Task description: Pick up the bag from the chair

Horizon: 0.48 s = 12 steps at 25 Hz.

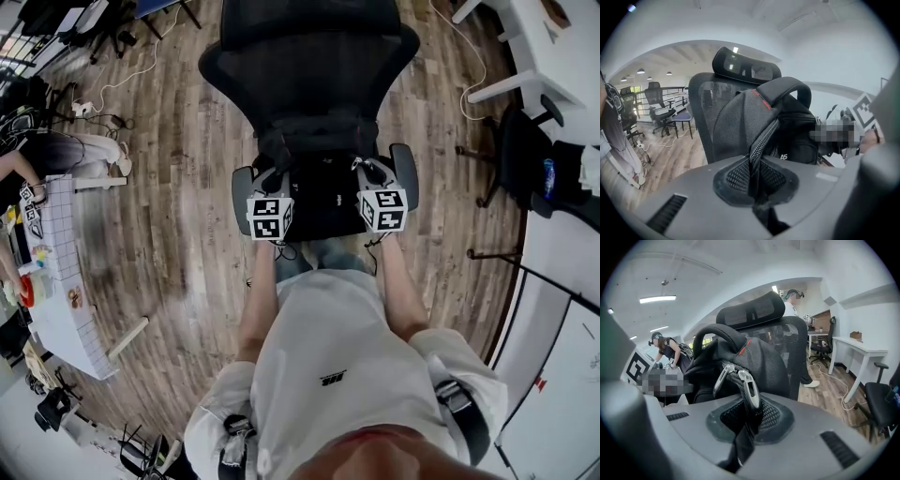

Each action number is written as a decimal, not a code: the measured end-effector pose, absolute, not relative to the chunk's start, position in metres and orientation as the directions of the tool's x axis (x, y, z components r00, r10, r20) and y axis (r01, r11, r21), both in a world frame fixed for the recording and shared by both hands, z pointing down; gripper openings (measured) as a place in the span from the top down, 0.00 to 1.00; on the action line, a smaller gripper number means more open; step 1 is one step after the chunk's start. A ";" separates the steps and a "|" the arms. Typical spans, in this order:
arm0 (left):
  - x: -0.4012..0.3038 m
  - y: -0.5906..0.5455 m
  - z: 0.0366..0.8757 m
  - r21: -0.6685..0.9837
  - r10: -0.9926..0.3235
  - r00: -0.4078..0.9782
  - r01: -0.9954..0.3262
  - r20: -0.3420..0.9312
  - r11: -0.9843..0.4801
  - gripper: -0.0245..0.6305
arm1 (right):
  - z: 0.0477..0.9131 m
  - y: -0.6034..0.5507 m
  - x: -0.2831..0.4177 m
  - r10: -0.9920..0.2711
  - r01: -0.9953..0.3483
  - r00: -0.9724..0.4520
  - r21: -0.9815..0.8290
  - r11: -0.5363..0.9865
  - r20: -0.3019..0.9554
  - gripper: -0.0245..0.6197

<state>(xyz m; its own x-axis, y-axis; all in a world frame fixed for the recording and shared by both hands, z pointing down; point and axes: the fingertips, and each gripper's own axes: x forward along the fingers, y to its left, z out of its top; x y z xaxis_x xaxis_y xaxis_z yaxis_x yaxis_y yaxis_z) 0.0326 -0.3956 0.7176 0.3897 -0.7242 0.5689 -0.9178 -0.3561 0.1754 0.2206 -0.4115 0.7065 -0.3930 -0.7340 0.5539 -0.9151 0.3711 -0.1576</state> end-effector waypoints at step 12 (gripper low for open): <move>0.034 -0.381 0.662 0.174 -0.768 0.396 -0.917 0.503 -0.359 0.93 | 0.656 -0.388 0.225 -0.750 -0.908 -0.415 -0.191 0.372 0.515 0.95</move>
<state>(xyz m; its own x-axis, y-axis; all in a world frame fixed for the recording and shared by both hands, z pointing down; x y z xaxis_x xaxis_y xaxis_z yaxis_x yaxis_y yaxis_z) 0.0340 -0.3807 0.6615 0.3961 -0.7683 0.5028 -0.9170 -0.3587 0.1744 0.2246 -0.3877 0.6562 -0.4151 -0.7499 0.5152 -0.9085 0.3719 -0.1906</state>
